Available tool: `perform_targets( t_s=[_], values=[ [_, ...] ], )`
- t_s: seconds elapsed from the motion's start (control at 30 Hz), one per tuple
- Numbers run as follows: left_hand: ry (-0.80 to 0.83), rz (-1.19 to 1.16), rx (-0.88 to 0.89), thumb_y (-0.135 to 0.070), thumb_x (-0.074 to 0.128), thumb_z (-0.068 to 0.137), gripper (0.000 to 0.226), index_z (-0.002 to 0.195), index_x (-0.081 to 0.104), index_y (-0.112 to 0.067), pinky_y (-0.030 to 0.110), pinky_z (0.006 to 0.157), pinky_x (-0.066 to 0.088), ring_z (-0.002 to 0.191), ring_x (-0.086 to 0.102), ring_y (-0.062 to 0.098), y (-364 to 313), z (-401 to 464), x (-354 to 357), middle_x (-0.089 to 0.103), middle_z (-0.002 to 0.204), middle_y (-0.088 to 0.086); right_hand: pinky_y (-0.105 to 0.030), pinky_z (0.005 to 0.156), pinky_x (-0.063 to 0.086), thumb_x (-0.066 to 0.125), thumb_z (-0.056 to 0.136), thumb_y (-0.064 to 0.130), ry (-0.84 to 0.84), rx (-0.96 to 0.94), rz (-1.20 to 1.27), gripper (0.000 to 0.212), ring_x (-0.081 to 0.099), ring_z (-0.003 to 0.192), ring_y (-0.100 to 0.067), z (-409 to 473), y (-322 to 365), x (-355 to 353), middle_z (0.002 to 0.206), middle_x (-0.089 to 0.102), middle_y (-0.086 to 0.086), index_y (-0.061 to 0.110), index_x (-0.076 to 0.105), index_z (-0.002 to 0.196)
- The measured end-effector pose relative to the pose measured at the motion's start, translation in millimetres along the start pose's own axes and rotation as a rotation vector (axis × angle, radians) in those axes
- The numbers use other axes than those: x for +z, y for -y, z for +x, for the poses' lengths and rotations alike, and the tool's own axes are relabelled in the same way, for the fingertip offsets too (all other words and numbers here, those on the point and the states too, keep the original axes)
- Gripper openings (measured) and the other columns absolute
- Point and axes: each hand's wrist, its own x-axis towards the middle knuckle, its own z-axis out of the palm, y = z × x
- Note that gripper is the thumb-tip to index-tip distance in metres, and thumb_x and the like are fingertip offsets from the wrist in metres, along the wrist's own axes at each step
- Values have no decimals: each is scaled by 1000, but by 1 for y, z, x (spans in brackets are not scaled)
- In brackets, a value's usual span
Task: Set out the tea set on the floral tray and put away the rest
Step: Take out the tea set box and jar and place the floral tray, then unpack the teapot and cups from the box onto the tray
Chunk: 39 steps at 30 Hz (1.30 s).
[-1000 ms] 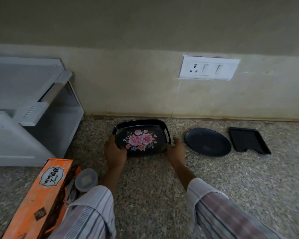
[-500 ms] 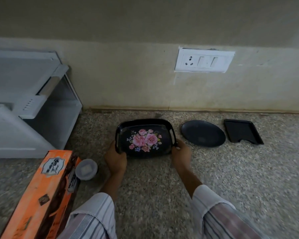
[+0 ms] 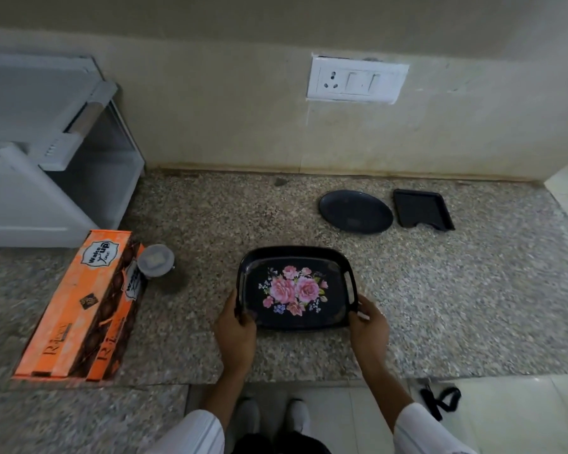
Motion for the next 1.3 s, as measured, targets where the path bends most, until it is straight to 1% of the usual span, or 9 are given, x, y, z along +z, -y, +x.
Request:
perform_targets(
  t_s=[0.13,0.23,0.4,0.53,0.83,0.97,1.0,1.13,1.3],
  values=[
    [14,-31,3,1,56,89,54,138,57,-21,40,93,57,109,67,16,-1,-5,3,70,123,0,-36,80,57,59,88,-4,-16,-1,-37,40,70,89,-21,1,-4,-1,95,73,-2,12,71,123],
    [-7,-15,-3,3,58,88,55,138,58,-18,39,94,57,109,68,18,-4,-4,3,70,122,3,-33,78,54,59,87,-5,-20,-9,-34,41,69,87,-21,2,-5,0,100,76,-7,13,72,121],
    [-12,12,-6,5,58,88,55,138,57,-17,21,93,46,108,62,9,-11,-8,2,68,124,1,-44,86,58,60,89,-4,-12,8,-16,41,70,94,-25,4,-15,2,107,76,-10,12,70,125],
    [-9,24,-36,5,56,89,55,140,55,-16,14,91,42,107,56,4,-16,-9,-1,64,121,-6,-39,83,55,61,91,0,-1,29,-20,41,68,95,-25,5,-17,5,111,75,-12,12,67,129],
    [27,18,-14,-2,55,92,52,139,55,-25,18,96,49,110,58,-2,-12,-8,0,64,124,-12,-30,74,48,64,92,3,18,54,28,41,70,104,-32,5,-17,1,115,73,-16,9,64,132],
    [33,-29,5,-6,58,92,46,129,60,-35,22,96,53,109,61,-7,-16,-9,-10,66,120,-18,-33,86,45,69,92,10,-48,41,64,49,64,115,-35,5,-11,0,129,64,-21,7,55,139],
    [30,-40,-7,-7,58,92,46,131,59,-32,22,100,50,113,59,-6,-14,-9,-14,64,126,-15,-36,89,45,69,91,11,-80,22,58,50,60,117,-36,3,-8,0,132,60,-20,8,54,139],
    [38,-33,-12,-18,60,91,53,143,51,-22,42,110,46,131,53,11,-3,0,-45,54,145,-4,-47,97,45,69,88,18,-196,-154,-14,44,49,122,-33,-14,15,8,130,54,-14,17,56,130],
    [-19,-39,63,-13,65,90,48,137,57,-22,36,102,52,115,62,12,-18,12,-93,64,131,2,-35,96,45,72,89,13,13,-377,19,40,54,117,-20,-45,73,64,124,57,-1,21,59,126]
  ],
)
